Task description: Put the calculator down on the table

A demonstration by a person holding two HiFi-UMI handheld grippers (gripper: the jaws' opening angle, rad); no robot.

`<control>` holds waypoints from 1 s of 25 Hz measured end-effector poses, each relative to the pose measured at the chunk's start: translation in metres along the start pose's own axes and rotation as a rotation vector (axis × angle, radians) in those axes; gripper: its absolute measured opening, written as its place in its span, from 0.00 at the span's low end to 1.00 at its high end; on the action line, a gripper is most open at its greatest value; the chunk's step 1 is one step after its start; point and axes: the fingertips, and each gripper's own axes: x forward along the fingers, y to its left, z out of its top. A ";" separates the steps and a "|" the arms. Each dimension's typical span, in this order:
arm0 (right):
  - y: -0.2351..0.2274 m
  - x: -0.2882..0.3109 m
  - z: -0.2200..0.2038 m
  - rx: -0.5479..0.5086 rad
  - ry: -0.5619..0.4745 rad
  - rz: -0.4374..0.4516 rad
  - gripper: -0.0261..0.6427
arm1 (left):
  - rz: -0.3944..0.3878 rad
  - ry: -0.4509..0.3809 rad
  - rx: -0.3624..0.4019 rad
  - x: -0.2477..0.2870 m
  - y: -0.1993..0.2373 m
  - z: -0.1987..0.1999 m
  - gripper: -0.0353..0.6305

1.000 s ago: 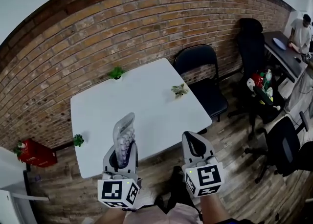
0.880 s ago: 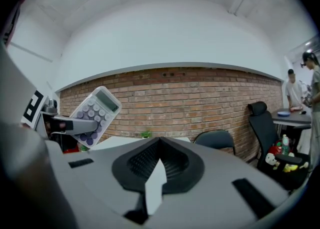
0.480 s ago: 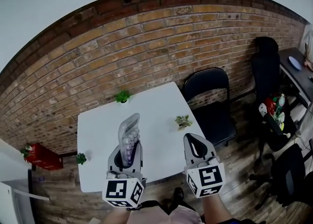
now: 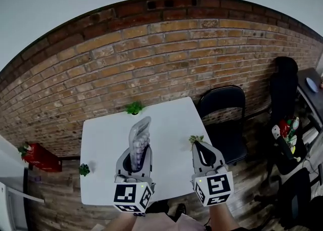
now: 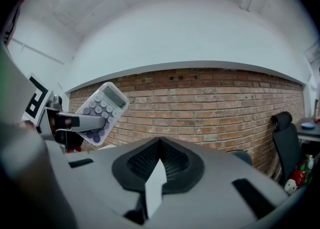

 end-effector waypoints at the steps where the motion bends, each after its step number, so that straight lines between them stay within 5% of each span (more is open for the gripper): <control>1: 0.001 0.007 -0.001 -0.003 0.006 0.000 0.04 | -0.002 0.009 -0.005 0.006 0.004 -0.004 0.26; 25: -0.024 0.090 -0.103 0.069 0.275 -0.059 0.04 | -0.091 0.377 -0.132 0.109 0.037 -0.167 0.26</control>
